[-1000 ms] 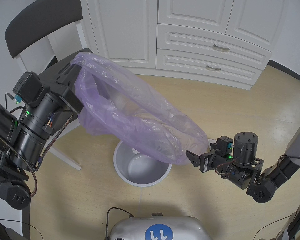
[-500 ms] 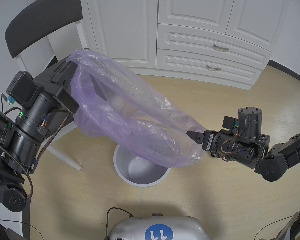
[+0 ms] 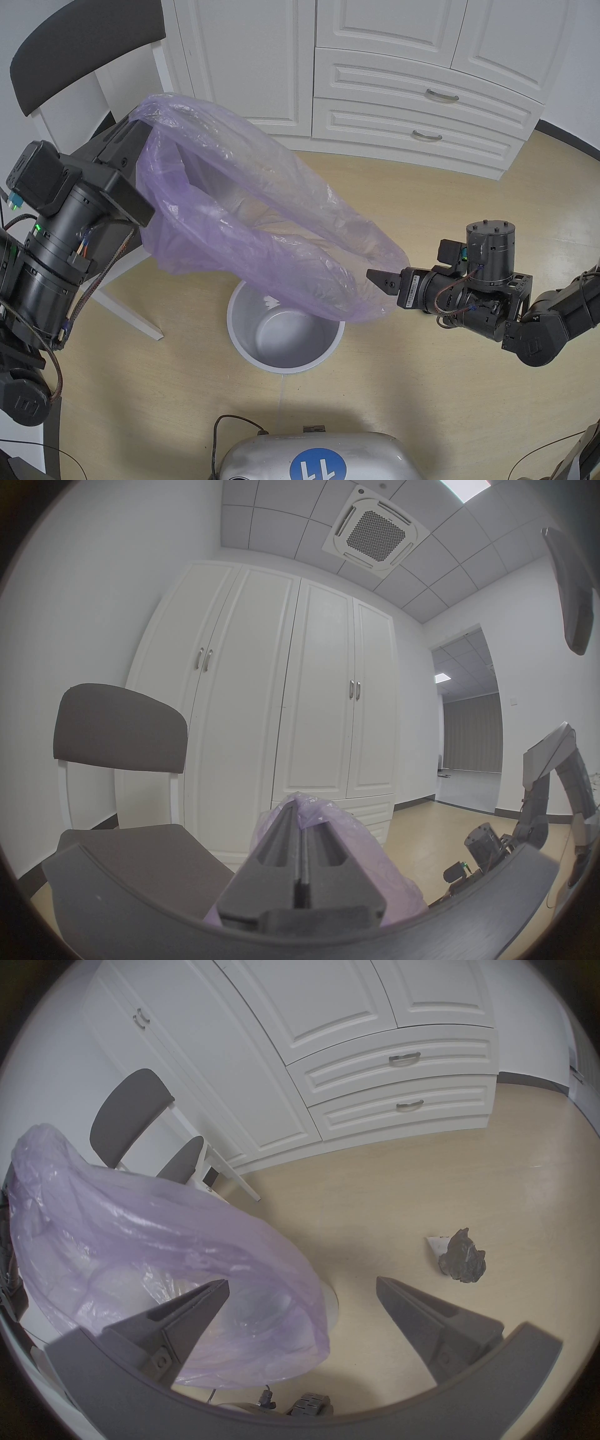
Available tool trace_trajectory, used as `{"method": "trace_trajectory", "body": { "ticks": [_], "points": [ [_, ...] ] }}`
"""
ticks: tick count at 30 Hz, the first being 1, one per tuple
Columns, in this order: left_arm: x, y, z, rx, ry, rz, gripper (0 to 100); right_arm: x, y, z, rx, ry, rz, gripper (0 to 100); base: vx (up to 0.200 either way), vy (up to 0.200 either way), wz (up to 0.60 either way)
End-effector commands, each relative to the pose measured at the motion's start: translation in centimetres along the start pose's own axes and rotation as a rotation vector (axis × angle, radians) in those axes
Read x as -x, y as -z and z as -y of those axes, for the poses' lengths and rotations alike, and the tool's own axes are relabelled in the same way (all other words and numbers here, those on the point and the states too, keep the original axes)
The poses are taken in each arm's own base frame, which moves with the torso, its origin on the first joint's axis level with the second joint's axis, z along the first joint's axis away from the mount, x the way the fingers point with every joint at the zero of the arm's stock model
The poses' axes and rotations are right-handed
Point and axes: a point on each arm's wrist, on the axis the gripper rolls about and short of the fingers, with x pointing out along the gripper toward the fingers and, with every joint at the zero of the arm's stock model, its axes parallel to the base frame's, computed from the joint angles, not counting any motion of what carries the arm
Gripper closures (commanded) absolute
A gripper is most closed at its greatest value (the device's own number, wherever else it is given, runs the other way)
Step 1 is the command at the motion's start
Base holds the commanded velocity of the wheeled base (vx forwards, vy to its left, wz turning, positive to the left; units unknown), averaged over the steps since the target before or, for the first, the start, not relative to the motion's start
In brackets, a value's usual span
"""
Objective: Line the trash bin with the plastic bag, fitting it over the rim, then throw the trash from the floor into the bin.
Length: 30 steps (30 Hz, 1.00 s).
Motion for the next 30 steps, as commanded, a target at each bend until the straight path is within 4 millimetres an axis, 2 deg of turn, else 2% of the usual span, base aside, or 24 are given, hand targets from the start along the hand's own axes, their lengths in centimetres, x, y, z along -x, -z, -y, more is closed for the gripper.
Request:
{"method": "trace_trajectory", "body": {
  "ticks": [1, 11, 16, 18, 22, 30],
  "points": [
    [0.0, 0.0, 0.0, 0.0, -0.001, 0.002, 100, -0.6, 1.0, -0.2, 0.006, -0.002, -0.031, 0, 0.0, 0.0, 0.0],
    [0.1, -0.3, -0.1, 0.0, -0.001, 0.009, 100, -1.3, 1.1, -0.2, -0.024, -0.01, -0.012, 0, 0.0, 0.0, 0.0],
    [0.1, -0.5, -0.1, 0.002, -0.003, 0.017, 100, -1.3, 0.6, 0.2, -0.073, -0.073, 0.015, 0, 0.0, 0.0, 0.0],
    [0.1, -0.5, -0.1, 0.004, -0.004, 0.018, 100, -1.0, 0.2, 0.8, -0.149, -0.176, 0.017, 0, 0.0, 0.0, 0.0],
    [0.3, -1.0, -0.2, 0.004, -0.004, 0.031, 100, -0.9, 0.3, 2.4, -0.17, -0.254, 0.022, 0, 0.0, 0.0, 0.0],
    [0.3, -1.2, -0.3, 0.006, -0.005, 0.037, 100, -1.7, 1.3, 3.3, -0.167, -0.259, 0.0, 0, 0.0, 0.0, 0.0]
  ]
}}
